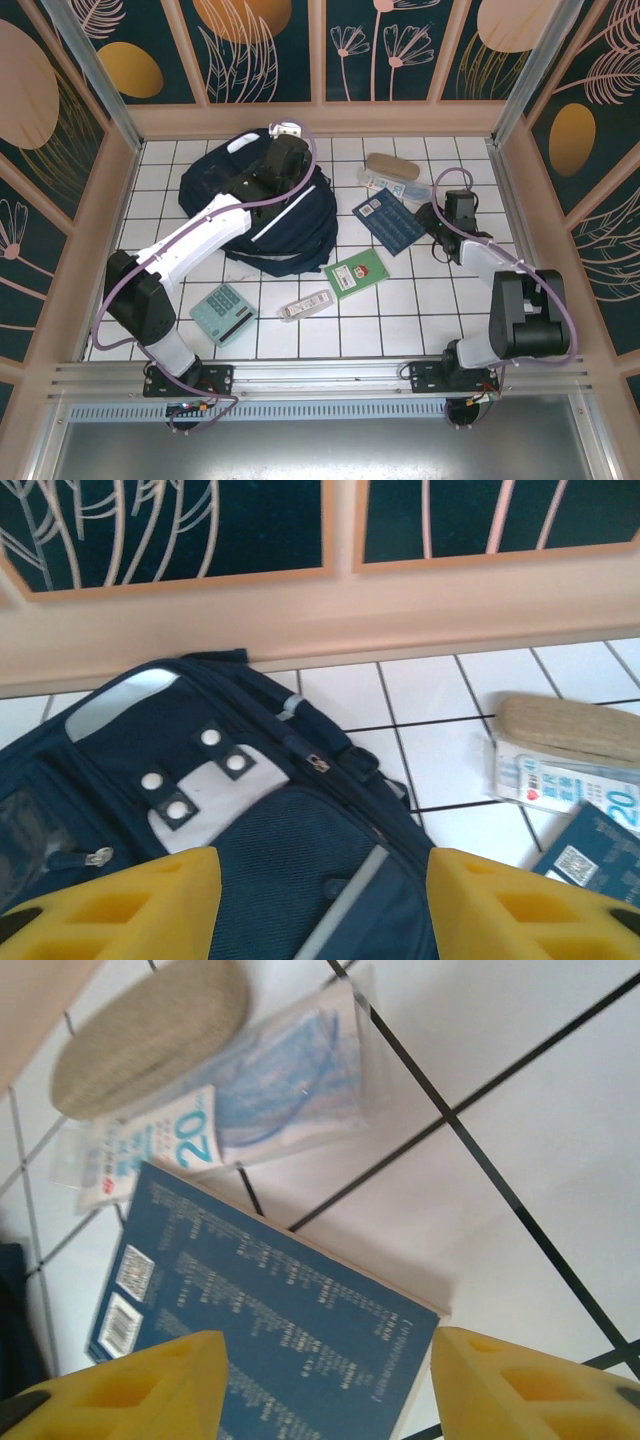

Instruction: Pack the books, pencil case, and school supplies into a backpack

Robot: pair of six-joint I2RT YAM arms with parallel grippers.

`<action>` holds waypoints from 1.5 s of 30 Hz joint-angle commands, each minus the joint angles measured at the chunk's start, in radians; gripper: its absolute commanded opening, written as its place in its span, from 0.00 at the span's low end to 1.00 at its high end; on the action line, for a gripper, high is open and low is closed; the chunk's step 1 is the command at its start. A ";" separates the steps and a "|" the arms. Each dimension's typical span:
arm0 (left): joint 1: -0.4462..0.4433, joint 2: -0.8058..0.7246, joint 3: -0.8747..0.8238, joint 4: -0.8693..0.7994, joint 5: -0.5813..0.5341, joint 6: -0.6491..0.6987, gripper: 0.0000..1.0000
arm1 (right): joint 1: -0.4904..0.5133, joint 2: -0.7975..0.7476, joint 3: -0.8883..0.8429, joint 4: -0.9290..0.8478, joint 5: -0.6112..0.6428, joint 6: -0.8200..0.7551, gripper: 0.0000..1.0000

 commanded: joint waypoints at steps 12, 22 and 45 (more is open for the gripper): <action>0.001 0.097 0.041 0.136 0.344 -0.134 0.56 | 0.156 -0.161 -0.068 -0.065 0.053 -0.031 0.68; -0.043 0.306 0.113 0.132 0.448 -0.131 0.49 | 0.198 -0.142 -0.140 -0.024 0.061 -0.004 0.66; -0.074 0.788 0.532 0.010 0.390 -0.114 0.64 | 0.164 0.054 -0.151 0.037 0.074 0.069 0.82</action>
